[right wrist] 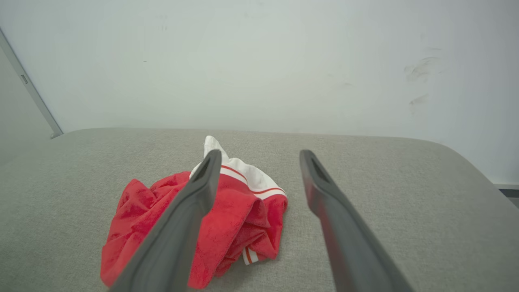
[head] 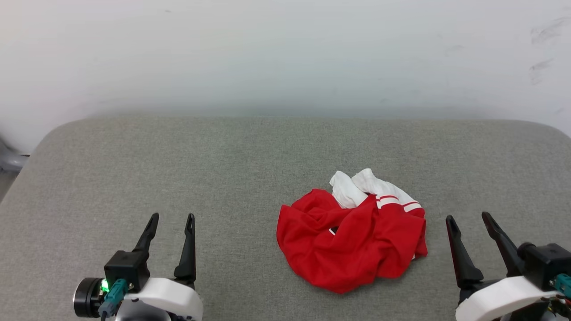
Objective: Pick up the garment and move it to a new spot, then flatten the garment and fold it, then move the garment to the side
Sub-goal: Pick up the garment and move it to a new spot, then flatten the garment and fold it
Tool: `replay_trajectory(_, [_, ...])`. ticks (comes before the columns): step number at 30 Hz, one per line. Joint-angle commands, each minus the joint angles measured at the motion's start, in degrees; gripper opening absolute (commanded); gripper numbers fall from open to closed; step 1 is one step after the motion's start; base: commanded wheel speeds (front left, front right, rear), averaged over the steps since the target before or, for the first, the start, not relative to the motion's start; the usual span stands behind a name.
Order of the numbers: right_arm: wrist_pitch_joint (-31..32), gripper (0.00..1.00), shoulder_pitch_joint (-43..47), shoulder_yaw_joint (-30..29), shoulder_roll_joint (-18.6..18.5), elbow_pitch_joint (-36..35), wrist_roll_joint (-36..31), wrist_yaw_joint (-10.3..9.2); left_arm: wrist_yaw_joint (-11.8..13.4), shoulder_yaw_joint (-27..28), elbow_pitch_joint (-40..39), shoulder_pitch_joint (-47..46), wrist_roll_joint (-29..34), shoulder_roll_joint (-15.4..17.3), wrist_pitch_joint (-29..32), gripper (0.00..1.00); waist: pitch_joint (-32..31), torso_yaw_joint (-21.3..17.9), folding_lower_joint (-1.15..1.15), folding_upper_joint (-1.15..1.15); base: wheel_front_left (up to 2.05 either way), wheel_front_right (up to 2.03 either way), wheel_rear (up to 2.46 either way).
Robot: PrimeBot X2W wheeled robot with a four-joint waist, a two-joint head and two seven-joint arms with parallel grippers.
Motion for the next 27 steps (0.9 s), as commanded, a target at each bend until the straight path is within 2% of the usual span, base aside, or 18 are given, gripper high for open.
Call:
replay_trajectory(1, [0.1,1.00,1.1,-0.2,0.1,-0.2,0.2,-0.04,0.0,0.0,-0.4,0.7,0.0,0.3,0.1,1.00,-0.2,-0.1,0.01,0.00,0.00,0.00,0.00])
replay_trajectory(15, [0.4,1.00,3.3,-1.1,0.1,-0.5,1.3,-0.04,0.4,-0.7,-3.0,3.9,-1.0,1.1,2.1,1.00,-1.1,-1.9,0.01,0.00,0.00,0.00,0.00])
replay_trajectory(23, [0.5,1.00,2.6,-1.6,0.1,-0.2,1.1,-0.04,0.8,-0.9,-3.2,3.4,-1.4,1.2,2.7,1.00,-0.6,-1.7,0.01,0.00,0.00,0.00,0.00])
replay_trajectory(27, [1.3,1.00,0.5,-3.8,0.1,2.5,1.1,-0.04,0.9,-0.8,-3.2,2.1,-1.9,0.7,2.2,1.00,0.6,-0.6,0.01,0.00,0.00,0.00,0.00])
